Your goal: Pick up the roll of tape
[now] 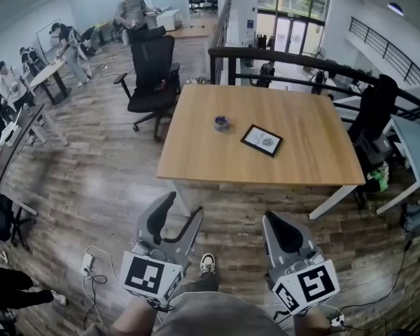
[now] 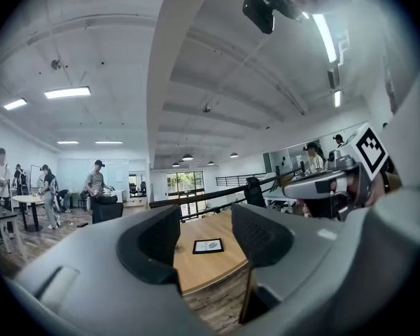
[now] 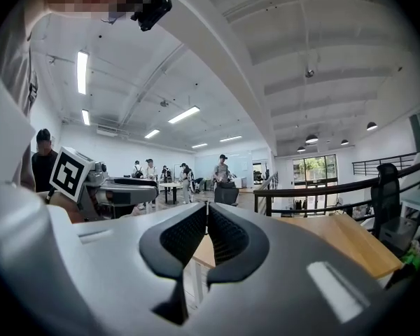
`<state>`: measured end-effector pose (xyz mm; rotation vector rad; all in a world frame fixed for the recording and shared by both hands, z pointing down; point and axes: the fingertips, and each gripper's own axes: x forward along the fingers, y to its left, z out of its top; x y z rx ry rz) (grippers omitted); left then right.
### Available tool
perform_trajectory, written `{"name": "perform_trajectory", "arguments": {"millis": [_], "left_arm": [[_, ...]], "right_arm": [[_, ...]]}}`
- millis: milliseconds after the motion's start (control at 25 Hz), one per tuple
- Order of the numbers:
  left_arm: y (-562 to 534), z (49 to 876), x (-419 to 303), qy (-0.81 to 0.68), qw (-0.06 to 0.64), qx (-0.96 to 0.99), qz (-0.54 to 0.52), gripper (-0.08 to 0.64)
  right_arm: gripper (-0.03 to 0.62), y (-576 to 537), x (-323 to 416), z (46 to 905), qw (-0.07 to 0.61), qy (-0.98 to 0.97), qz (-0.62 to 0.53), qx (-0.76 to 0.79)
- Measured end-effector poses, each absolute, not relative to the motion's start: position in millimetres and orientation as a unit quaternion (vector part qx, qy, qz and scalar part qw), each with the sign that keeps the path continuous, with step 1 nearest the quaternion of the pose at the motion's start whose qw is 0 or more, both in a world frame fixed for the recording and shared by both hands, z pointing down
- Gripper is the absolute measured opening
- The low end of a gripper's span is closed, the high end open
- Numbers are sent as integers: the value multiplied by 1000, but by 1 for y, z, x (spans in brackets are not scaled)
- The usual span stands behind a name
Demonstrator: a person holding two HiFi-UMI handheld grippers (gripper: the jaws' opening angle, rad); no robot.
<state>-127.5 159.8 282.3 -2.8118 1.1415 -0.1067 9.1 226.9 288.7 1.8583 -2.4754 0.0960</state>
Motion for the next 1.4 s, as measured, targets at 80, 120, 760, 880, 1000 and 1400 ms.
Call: {"name": "perform_trajectory", "arguments": {"millis": [80,120,760,880,1000,1400], "left_arm": [[134,281,-126,371,50,-926,-36,230],[122,281,-126,369,49,-927,-36,230],[-47,294,-137,340,29,-939,-38,230],[-64,297,-128,336,28,-941,-40,230],[-81,301,-115,331,25,-942,-41,230],[-161,311,-73,356,7,-933,-50,230]], "right_arm": [[17,203,10,287,26,-797,32,603],[17,191,11,286,27,-795,33,605],[17,24,0,292,52,-773,41,631],[17,8,11,294,55,-768,44,636],[17,-10,24,299,56,-764,52,640],[17,-96,75,318,81,-775,64,623]]}}
